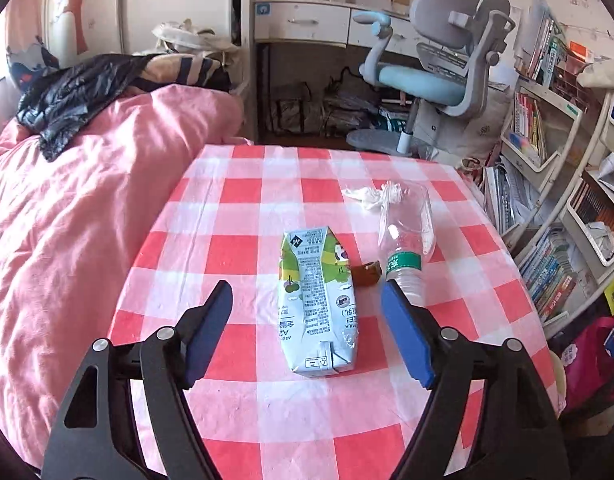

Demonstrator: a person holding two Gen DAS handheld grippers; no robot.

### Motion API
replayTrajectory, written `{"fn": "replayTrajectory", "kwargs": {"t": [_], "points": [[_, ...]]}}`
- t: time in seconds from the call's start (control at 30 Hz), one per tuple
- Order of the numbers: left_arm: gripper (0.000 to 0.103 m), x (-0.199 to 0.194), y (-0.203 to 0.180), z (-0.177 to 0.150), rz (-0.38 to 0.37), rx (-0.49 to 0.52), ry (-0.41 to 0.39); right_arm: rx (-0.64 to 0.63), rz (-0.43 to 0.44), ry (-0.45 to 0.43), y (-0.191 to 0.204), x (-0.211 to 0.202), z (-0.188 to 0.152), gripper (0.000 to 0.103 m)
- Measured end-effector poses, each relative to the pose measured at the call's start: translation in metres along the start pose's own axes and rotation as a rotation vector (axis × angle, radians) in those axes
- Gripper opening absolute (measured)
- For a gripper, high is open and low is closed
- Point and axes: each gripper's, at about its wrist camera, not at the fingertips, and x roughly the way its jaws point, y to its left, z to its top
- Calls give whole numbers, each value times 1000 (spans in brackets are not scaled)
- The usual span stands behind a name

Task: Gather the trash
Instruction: 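Move both tools back to the table toward the milk carton, then close the left tool on the milk carton while the right tool grasps the orange peel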

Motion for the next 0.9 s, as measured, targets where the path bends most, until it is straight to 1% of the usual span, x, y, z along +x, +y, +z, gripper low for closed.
{"fn": "replayTrajectory", "kwargs": {"t": [0.1, 0.17, 0.23, 0.3, 0.33, 0.37, 0.4, 0.43, 0.47, 0.5, 0.57, 0.67, 0.73, 0.8, 0.87, 0.9], "points": [[73, 26, -5, -5, -10, 60, 70, 3, 46, 1, 22, 27, -1, 79], [73, 44, -16, -5, 20, 117, 108, -16, 59, 36, 34, 43, -8, 79], [73, 59, -24, -6, 61, 157, 146, -70, 55, 90, 44, 56, -15, 79], [73, 74, -18, -5, 68, 139, 186, -122, 49, 116, 56, 61, -17, 79], [73, 80, -10, -4, 54, 112, 206, -138, 52, 122, 59, 63, -18, 79], [70, 85, -2, -3, 29, 83, 224, -153, 57, 131, 63, 66, -18, 79], [56, 89, 8, -3, 1, 49, 243, -169, 58, 144, 66, 70, -19, 79], [54, 93, 19, -2, -25, 15, 264, -190, 60, 161, 71, 75, -20, 79], [54, 95, 28, -1, -42, -6, 269, -219, 62, 181, 78, 82, -21, 79], [53, 95, 36, -1, -44, -15, 275, -251, 63, 196, 83, 86, -23, 79], [53, 94, 53, 1, -25, -16, 276, -352, 68, 228, 101, 100, -25, 79], [53, 88, 81, 5, -28, -43, 283, -538, 85, 274, 132, 125, -25, 79], [53, 84, 96, 10, -2, -60, 269, -639, 109, 324, 153, 149, -22, 79], [53, 82, 106, 16, -14, -70, 272, -712, 136, 380, 169, 173, -21, 79], [54, 85, 112, 18, 1, -70, 277, -802, 150, 446, 187, 202, -23, 76], [54, 87, 113, 18, 13, -66, 283, -830, 154, 478, 192, 214, -25, 71]]}}
